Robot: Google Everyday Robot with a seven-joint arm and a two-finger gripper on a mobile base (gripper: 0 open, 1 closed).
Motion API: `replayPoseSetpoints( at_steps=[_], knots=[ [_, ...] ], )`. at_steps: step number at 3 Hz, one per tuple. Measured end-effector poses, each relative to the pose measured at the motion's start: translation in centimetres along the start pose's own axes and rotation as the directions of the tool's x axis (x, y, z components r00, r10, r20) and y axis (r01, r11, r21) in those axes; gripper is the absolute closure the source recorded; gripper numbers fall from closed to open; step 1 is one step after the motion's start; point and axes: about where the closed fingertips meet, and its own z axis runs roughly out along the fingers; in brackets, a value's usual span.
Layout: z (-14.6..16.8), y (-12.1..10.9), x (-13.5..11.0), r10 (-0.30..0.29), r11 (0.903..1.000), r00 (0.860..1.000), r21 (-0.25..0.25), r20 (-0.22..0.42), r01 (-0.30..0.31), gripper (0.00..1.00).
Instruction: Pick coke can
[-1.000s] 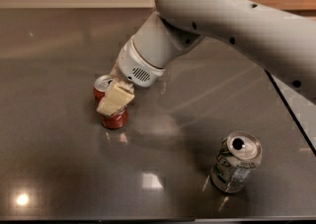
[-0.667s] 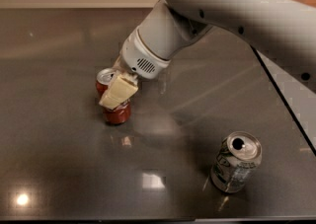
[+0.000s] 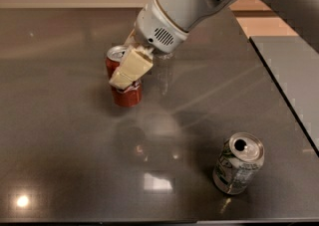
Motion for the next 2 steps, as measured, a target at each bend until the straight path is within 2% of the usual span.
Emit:
replayPoseSetpoints(
  at_steps=[1,2],
  knots=[
    [-3.92,-1.21,-0.80,-0.009,1.0000,1.000,-0.003,0.017,0.009,1.00],
    [-3.92,-1.20,-0.81,-0.009,1.0000,1.000,-0.004,0.017,0.009,1.00]
  ],
)
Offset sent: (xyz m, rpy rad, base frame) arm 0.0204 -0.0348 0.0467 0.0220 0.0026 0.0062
